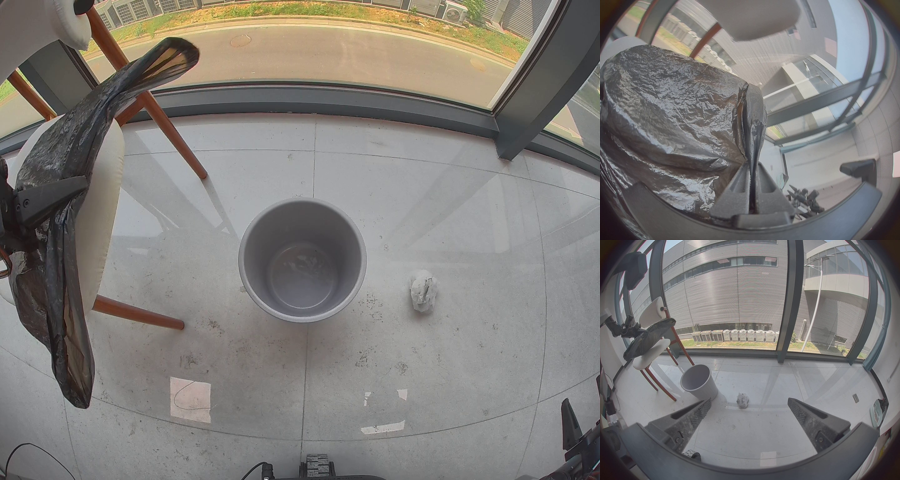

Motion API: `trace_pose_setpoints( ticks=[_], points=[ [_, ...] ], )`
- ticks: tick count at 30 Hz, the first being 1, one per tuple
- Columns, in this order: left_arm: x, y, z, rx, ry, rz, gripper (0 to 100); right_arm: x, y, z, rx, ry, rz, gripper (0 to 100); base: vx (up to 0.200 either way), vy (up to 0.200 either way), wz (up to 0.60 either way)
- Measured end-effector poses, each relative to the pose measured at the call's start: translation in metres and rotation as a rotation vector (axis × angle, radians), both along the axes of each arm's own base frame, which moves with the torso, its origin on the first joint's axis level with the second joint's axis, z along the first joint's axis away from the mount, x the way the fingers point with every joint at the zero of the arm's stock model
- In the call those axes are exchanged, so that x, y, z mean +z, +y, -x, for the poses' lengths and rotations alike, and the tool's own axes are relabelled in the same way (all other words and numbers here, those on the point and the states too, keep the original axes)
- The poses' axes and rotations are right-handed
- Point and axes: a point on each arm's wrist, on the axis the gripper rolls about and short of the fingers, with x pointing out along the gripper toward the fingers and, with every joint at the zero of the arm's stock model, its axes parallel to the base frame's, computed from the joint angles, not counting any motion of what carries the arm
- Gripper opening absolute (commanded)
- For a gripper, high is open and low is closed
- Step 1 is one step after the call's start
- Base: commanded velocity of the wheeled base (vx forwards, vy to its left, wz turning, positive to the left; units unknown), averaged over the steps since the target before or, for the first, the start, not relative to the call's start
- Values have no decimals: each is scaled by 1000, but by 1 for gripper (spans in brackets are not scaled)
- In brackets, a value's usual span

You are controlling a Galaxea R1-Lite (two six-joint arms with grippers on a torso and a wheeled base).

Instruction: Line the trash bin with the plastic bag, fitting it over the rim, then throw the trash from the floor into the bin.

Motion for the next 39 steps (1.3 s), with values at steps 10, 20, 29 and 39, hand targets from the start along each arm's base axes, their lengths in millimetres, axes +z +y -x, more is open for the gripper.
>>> trace_pose_setpoints(
  ticks=[10, 20, 29, 39],
  points=[
    [-14, -7, -26, -139, -42, -68, 0, 0, 0, 0, -1, 0, -9, 100, 0, 0, 0],
    [-20, -67, -57, -217, -55, -46, 0, 0, 0, 0, -2, 1, -16, 100, 0, 0, 0],
    [-6, -118, -72, -296, 42, 102, 0, 0, 0, 0, 0, 0, -19, 100, 0, 0, 0],
    [-4, -145, -70, -403, 107, 133, 0, 0, 0, 0, 0, 0, -19, 100, 0, 0, 0]
  ],
)
